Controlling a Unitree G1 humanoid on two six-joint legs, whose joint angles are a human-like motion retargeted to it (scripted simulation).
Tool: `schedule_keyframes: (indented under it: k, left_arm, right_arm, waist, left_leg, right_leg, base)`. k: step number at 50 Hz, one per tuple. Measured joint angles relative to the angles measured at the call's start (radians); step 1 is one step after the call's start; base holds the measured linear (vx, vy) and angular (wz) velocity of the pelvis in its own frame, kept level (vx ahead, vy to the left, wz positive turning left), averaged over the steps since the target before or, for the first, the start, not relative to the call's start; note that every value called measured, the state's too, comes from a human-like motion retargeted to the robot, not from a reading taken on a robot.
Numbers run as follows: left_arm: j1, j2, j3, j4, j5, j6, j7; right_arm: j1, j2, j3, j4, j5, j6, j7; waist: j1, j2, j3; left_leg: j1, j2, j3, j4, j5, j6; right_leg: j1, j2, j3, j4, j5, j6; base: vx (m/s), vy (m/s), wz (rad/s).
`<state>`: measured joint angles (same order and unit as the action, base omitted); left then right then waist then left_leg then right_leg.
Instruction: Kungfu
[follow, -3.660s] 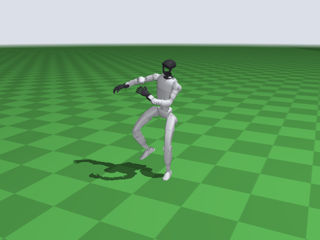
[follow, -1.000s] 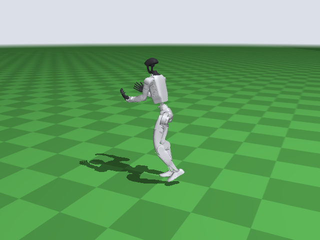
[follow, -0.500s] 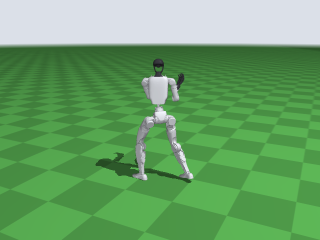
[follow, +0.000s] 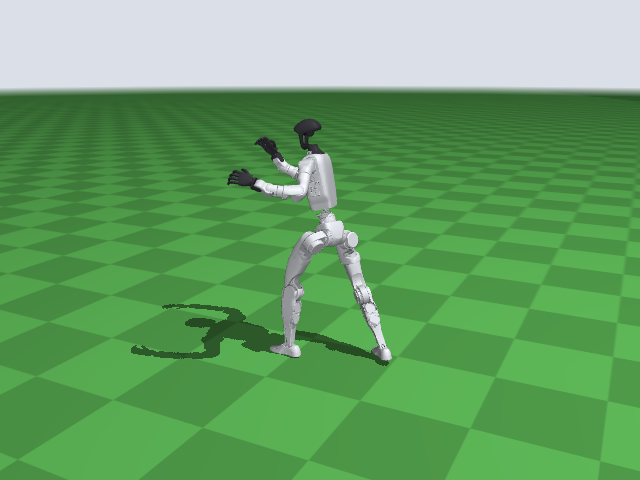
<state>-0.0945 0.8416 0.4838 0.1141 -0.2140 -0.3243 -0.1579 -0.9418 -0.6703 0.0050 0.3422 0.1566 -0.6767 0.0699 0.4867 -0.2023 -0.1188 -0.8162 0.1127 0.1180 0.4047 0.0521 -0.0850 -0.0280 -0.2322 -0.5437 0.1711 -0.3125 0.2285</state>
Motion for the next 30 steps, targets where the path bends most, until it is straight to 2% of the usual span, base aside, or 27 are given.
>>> schedule_keyframes:
  k: [2, 5, 7, 8, 10, 12, 13, 15, 17, 19, 22, 27, 30]
  left_arm:
    - [0.065, 0.052, 0.126, 0.184, 0.227, -0.015, 0.102]
    - [0.162, 0.115, 0.35, 0.521, 0.659, -0.004, 0.233]
    - [0.218, 0.149, 0.517, 0.772, 0.956, 0.064, 0.315]
    - [0.232, 0.165, 0.589, 0.9, 1.09, 0.118, 0.347]
    - [0.247, 0.206, 0.73, 1.168, 1.277, 0.232, 0.386]
    - [0.298, 0.275, 0.826, 1.43, 1.259, 0.288, 0.354]
    - [0.35, 0.305, 0.857, 1.543, 1.201, 0.285, 0.315]
    - [0.461, 0.249, 0.935, 1.586, 1.102, 0.314, 0.249]
    - [0.526, 0.163, 1.022, 1.586, 1.072, 0.31, 0.316]
    - [0.552, 0.118, 1.056, 1.586, 1.062, 0.245, 0.399]
    - [0.54, 0.113, 1.037, 1.586, 1.071, 0.167, 0.505]
    - [0.429, 0.18, 0.94, 1.577, 1.137, 0.083, 0.607]
    - [0.342, 0.197, 0.867, 1.485, 1.119, 0.005, 0.723]
  right_arm:
    - [-0.117, 0.009, 0.029, 0.268, -0.207, -0.048, -0.053]
    - [-0.315, 0.064, 0.056, 0.727, -0.658, -0.099, -0.276]
    - [-0.422, 0.102, 0.062, 0.993, -0.982, 0.078, -0.451]
    - [-0.456, 0.127, 0.044, 1.106, -1.075, 0.253, -0.528]
    - [-0.504, 0.156, -0.017, 1.271, -1.13, 0.524, -0.619]
    - [-0.519, 0.126, 0.039, 1.279, -1.094, 0.419, -0.523]
    - [-0.512, 0.123, 0.051, 1.255, -1.1, 0.349, -0.512]
    - [-0.488, 0.135, 0.033, 1.214, -1.166, 0.284, -0.608]
    - [-0.475, 0.146, 0.039, 1.204, -1.222, 0.26, -0.753]
    - [-0.464, 0.138, 0.052, 1.199, -1.253, 0.229, -0.786]
    - [-0.444, 0.125, 0.043, 1.195, -1.245, 0.24, -0.752]
    - [-0.421, 0.119, 0.041, 1.169, -1.235, 0.222, -0.743]
    - [-0.418, 0.134, 0.052, 1.135, -1.269, 0.227, -0.761]
  waist:
    - [0.052, 0.005, 0.022]
    - [0.084, 0.029, 0.034]
    - [0.084, 0.044, 0.029]
    - [0.088, 0.05, 0.027]
    - [0.104, 0.058, 0.032]
    - [0.115, 0.058, 0.041]
    - [0.116, 0.06, 0.044]
    - [0.116, 0.067, 0.042]
    - [0.111, 0.069, 0.031]
    - [0.108, 0.066, 0.021]
    - [0.1, 0.055, 0.013]
    - [0.096, 0.042, 0.003]
    - [0.087, 0.039, 0.001]
  left_leg:
    - [0.027, -0.016, -0.031, -0.038, 0.036, -0.014]
    - [0.059, -0.024, -0.052, -0.09, 0.081, -0.034]
    - [0.073, -0.024, -0.06, -0.116, 0.103, -0.05]
    - [0.08, -0.022, -0.062, -0.126, 0.112, -0.058]
    - [0.094, -0.019, -0.071, -0.142, 0.127, -0.072]
    - [0.107, -0.022, -0.081, -0.151, 0.138, -0.078]
    - [0.112, -0.024, -0.087, -0.152, 0.141, -0.078]
    - [0.116, -0.032, -0.095, -0.15, 0.144, -0.074]
    - [0.111, -0.039, -0.095, -0.144, 0.146, -0.07]
    - [0.11, -0.047, -0.099, -0.143, 0.15, -0.069]
    - [0.118, -0.059, -0.109, -0.147, 0.156, -0.073]
    - [0.132, -0.065, -0.118, -0.157, 0.158, -0.077]
    - [0.137, -0.065, -0.119, -0.158, 0.157, -0.074]
  right_leg:
    - [0.028, 0.018, -0.004, -0.001, -0.014, -0.008]
    - [0.062, 0.042, -0.023, -0.003, -0.03, -0.015]
    - [0.076, 0.059, -0.032, -0.006, -0.038, -0.018]
    - [0.082, 0.065, -0.038, -0.006, -0.042, -0.019]
    - [0.095, 0.073, -0.049, -0.005, -0.045, -0.018]
    - [0.107, 0.078, -0.053, -0.003, -0.044, -0.017]
    - [0.111, 0.079, -0.053, -0.002, -0.044, -0.018]
    - [0.112, 0.077, -0.054, 0.003, -0.045, -0.023]
    - [0.109, 0.07, -0.059, 0.007, -0.046, -0.025]
    - [0.111, 0.066, -0.067, 0.011, -0.045, -0.024]
    - [0.124, 0.07, -0.077, 0.011, -0.043, -0.023]
    - [0.136, 0.07, -0.089, 0.01, -0.041, -0.022]
    - [0.133, 0.064, -0.083, 0.014, -0.038, -0.021]
  base:
    - [-0.1, -0.09, 1.04]
    - [-0.09, -0.07, 0.88]
    - [-0.06, -0.05, 0.72]
    - [-0.07, -0.04, 0.56]
    - [-0.06, -0.06, 0.44]
    - [-0.02, -0.08, 0.29]
    - [0.0, 0.0, 0.0]
    - [-0.01, 0.04, -0.03]
    - [-0.02, 0.09, -0.05]
    - [0.01, -0.01, 0.1]
    - [0.07, -0.09, 0.34]
    - [0.04, -0.09, 0.1]
    - [-0.02, -0.06, -0.21]
